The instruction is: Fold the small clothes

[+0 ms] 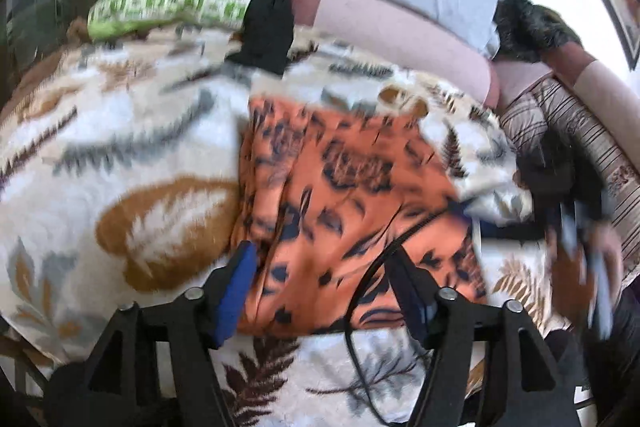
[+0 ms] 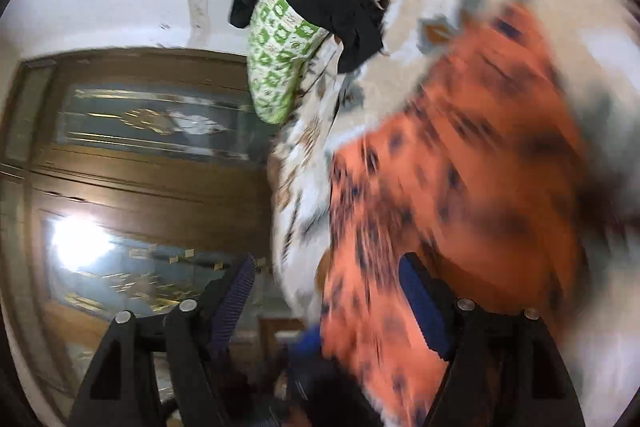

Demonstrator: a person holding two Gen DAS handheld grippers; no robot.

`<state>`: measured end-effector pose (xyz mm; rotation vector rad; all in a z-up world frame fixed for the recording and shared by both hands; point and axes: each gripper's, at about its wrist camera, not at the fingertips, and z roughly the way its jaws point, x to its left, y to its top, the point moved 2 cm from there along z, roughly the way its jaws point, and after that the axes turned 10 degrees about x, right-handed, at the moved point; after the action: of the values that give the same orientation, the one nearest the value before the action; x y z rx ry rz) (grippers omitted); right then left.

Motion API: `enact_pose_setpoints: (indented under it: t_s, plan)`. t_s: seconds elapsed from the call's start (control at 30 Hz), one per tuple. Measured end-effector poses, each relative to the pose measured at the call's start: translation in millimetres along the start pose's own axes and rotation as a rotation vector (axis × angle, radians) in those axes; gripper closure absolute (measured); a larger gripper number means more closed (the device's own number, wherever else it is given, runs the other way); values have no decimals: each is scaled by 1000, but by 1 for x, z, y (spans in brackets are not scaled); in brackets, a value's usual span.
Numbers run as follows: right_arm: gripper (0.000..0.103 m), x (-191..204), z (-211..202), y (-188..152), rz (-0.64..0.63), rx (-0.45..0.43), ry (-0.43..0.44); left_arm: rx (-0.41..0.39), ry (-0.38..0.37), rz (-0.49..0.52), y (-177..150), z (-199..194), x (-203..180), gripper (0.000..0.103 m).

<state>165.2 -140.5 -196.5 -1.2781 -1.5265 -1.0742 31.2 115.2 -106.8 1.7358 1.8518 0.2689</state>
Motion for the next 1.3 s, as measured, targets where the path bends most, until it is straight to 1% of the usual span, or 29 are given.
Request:
enact_pose_setpoints:
  t_s: [0.07, 0.13, 0.17, 0.23, 0.27, 0.3, 0.33, 0.43, 0.5, 0.53, 0.57, 0.6, 0.63, 0.67, 0.7, 0.73, 0.8, 0.83, 0.87, 0.9, 0.93, 0.97, 1.0, 1.03, 1.07, 1.13, 1.23, 1.27, 1.3]
  plan:
    - [23, -7, -8, -39, -28, 24, 40, -28, -30, 30, 9, -10, -8, 28]
    - [23, -10, -18, -69, -54, 9, 42, -24, -72, 58, 13, -19, -19, 26]
    - [23, -9, -29, -84, -83, -40, 19, -5, -105, 89, 10, -23, -26, 26]
    - [23, -10, -49, -99, -104, -153, -6, 105, -230, 224, -7, -27, -51, 26]
    - [23, -11, -58, -101, -99, -198, -46, 136, -277, 274, -20, -30, -59, 26]
    - [22, -11, -66, -98, -103, -240, -122, 162, -304, 293, -30, -32, -63, 26]
    - [22, -9, -72, -94, -110, -275, -166, 188, -335, 295, -37, -33, -65, 26]
    - [22, 7, -83, -75, -142, -363, -205, 221, -431, 232, -41, -44, -59, 26]
    - [22, 25, -85, -65, -193, -437, -307, 208, -524, 207, -33, -60, -53, 26]
    - [22, 35, -86, -63, -222, -454, -329, 184, -542, 202, -30, -67, -51, 24]
    - [22, 45, -86, -62, -259, -467, -341, 128, -554, 196, -20, -77, -44, 21]
    - [22, 57, -85, -60, -303, -474, -355, 72, -536, 187, -13, -82, -38, 15]
    - [22, 65, -87, -64, -337, -455, -352, 16, -486, 175, -6, -84, -32, 10]
    - [22, 71, -81, -65, -368, -406, -332, -40, -375, 151, 7, -77, -23, 9]
    - [22, 74, -72, -64, -382, -321, -300, -63, -285, 125, 17, -66, -15, 9]
    - [22, 73, -64, -65, -381, -279, -278, -77, -201, 101, 27, -52, -8, 10]
    - [22, 61, -41, -59, -345, -169, -152, -92, 4, 68, 49, -13, 5, 10]
    - [22, 52, -30, -56, -313, -124, -91, -80, 117, 83, 58, 16, 9, 10]
    - [22, 35, -18, -50, -255, -108, -57, -52, 180, 100, 60, 33, 11, 10]
    - [21, 17, -12, -47, -198, -105, -68, 81, 280, 103, 57, 72, 17, 12]
    - [21, -7, 0, -43, -109, -81, -105, 196, 318, 102, 48, 100, 23, 19]
    - [21, -35, 11, -43, 8, -38, -115, 223, 299, 74, 39, 110, 29, 18]
    - [24, -39, 11, -45, 20, -58, -82, 178, 281, 37, 36, 105, 32, 18]
    - [24, -34, 8, -47, -2, -70, -69, 169, 281, 31, 35, 98, 31, 18]
    - [24, -27, 3, -50, -19, -63, -89, 162, 279, 33, 36, 93, 29, 19]
    - [23, -4, -14, -48, -105, -100, -81, 104, 228, 51, 42, 77, 17, 19]
    - [23, 9, -35, -20, -129, -170, -46, 9, 184, 100, 59, 61, 1, 19]
    - [23, 7, -38, -5, -119, -174, -14, 7, 185, 107, 64, 64, -1, 19]
    - [23, 4, -37, 7, -103, -162, 24, 44, 205, 104, 66, 79, 3, 19]
